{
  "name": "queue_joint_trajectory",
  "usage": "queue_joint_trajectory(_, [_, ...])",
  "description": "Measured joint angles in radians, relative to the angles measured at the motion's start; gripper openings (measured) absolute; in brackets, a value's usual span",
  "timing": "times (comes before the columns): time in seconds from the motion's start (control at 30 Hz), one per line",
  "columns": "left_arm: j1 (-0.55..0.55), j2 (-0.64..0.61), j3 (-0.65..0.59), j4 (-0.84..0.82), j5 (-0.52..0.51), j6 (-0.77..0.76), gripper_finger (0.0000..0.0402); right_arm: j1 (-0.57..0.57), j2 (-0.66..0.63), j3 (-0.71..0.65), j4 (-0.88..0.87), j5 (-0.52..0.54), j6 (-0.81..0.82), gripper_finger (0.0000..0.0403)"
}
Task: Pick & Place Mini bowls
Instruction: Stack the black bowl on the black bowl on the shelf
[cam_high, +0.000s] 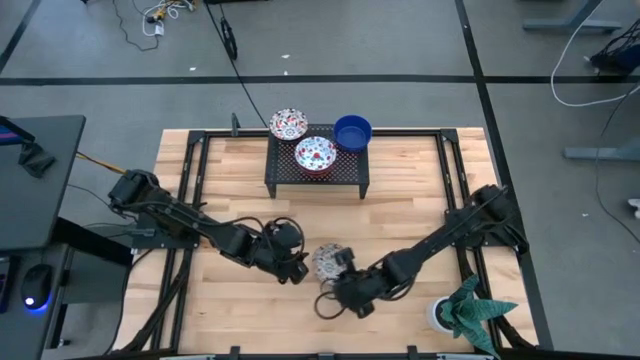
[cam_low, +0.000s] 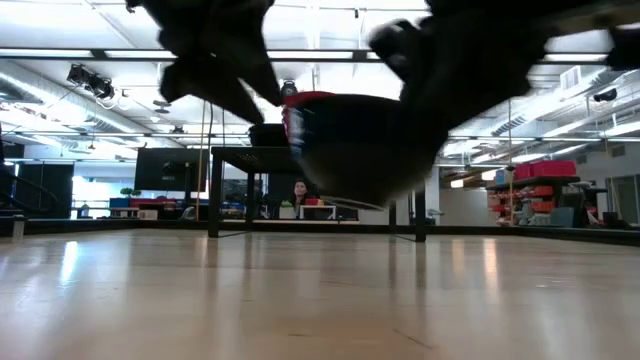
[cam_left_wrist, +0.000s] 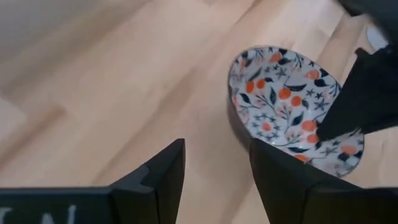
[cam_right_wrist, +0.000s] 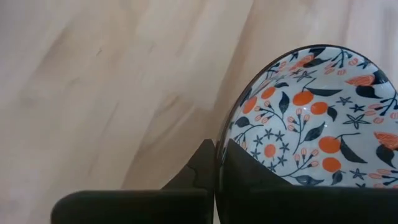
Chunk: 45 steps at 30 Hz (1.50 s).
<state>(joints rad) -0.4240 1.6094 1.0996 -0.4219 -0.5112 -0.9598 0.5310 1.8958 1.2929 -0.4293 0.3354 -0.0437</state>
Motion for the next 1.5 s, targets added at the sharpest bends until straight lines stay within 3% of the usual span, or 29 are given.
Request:
queue_joint_trajectory(0.17, [0.007, 0.001, 0.0, -0.02, 0.073, -0.104, 0.0203, -0.03, 0.085, 0.117, -0.025, 0.044, -0.102, 0.0009])
queue_joint_trajectory(0.43, [0.006, 0.002, 0.0, -0.031, 0.066, -0.182, 0.0224, -0.077, 0.116, 0.153, -0.047, 0.066, -0.13, 0.001])
queue_joint_trajectory(1.13, [0.031, 0.028, 0.002, -0.092, 0.025, -0.207, 0.0069, -0.08, 0.116, 0.15, 0.0, 0.074, -0.145, 0.001])
queue_joint_trajectory(1.5, [0.062, 0.036, 0.002, -0.092, 0.082, -0.147, 0.004, -0.079, 0.116, 0.15, 0.027, 0.072, -0.148, 0.0011])
